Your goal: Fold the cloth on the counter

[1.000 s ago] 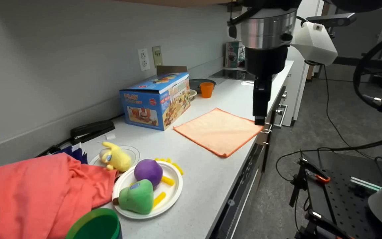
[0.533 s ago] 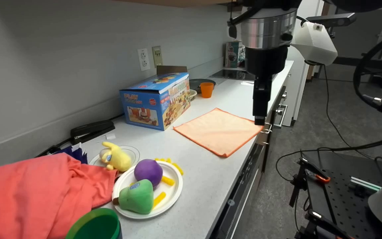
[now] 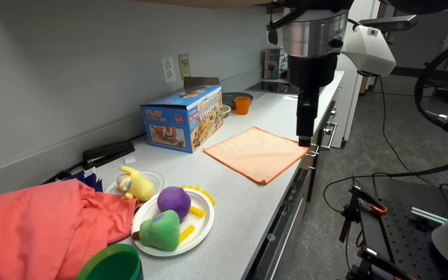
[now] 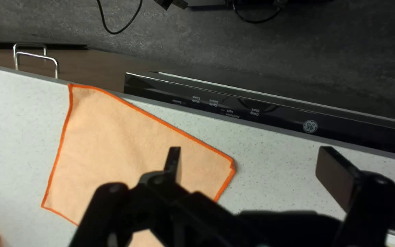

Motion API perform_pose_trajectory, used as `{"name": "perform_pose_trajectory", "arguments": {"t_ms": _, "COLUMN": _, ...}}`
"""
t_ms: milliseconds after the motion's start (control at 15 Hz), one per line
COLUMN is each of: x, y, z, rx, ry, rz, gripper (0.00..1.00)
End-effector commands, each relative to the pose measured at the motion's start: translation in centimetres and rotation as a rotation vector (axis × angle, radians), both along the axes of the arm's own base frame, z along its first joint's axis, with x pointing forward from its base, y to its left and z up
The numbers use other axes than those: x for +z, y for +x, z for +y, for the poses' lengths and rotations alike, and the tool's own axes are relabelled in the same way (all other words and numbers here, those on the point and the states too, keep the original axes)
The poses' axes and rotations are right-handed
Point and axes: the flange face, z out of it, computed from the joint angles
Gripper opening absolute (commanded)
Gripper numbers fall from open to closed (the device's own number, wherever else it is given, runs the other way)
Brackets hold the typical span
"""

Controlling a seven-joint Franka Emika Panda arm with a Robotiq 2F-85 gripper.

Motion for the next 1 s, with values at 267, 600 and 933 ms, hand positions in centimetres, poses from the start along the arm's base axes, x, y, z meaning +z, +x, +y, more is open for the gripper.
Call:
{"name": "perform_pose_trajectory", "arguments": {"t_ms": 267, "x": -0.1, "y": 0.7, "z": -0.8, "rx": 0.002, "ry": 0.007, "rz": 0.004, "gripper": 1.00}}
{"name": "perform_pose_trajectory", "arguments": {"t_ms": 600, "x": -1.6, "y": 3.2, "z": -2.6, "rx": -0.008, "ry": 0.108, "rz": -0.041, "gripper": 1.00}}
{"name": "perform_pose_trajectory", "arguments": {"t_ms": 933, "x": -4.8, "y": 6.7, "z": -2.7, "rx": -0.015, "ry": 0.158, "rz": -0.086, "gripper": 1.00}}
